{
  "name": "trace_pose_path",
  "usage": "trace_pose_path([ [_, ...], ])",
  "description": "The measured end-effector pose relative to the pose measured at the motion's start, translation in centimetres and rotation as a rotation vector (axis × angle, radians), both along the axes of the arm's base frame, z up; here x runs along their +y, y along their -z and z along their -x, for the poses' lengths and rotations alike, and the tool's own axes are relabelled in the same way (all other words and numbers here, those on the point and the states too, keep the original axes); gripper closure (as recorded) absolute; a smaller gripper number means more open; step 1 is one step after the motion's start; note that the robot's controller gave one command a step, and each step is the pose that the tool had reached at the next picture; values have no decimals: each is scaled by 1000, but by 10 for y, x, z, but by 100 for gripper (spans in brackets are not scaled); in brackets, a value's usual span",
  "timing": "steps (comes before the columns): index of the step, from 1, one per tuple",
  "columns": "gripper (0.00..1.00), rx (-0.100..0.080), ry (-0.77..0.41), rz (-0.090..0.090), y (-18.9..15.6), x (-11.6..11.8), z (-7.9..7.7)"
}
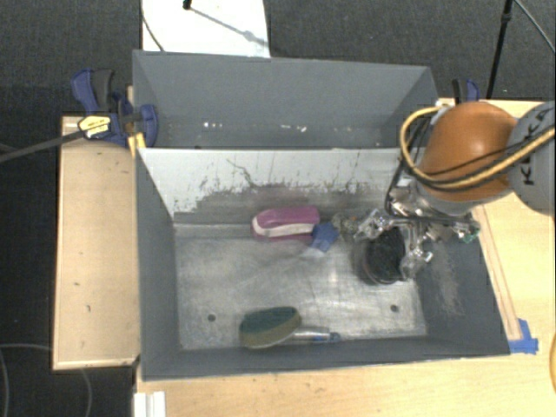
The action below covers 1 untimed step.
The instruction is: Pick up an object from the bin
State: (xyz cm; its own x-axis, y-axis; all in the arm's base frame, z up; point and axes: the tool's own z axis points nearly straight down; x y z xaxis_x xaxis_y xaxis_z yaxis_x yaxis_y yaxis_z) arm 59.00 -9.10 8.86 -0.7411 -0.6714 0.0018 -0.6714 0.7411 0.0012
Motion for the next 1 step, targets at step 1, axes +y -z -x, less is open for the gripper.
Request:
trace_pose_path([
  [1, 100, 0, 7, -2, -1, 0, 0],
])
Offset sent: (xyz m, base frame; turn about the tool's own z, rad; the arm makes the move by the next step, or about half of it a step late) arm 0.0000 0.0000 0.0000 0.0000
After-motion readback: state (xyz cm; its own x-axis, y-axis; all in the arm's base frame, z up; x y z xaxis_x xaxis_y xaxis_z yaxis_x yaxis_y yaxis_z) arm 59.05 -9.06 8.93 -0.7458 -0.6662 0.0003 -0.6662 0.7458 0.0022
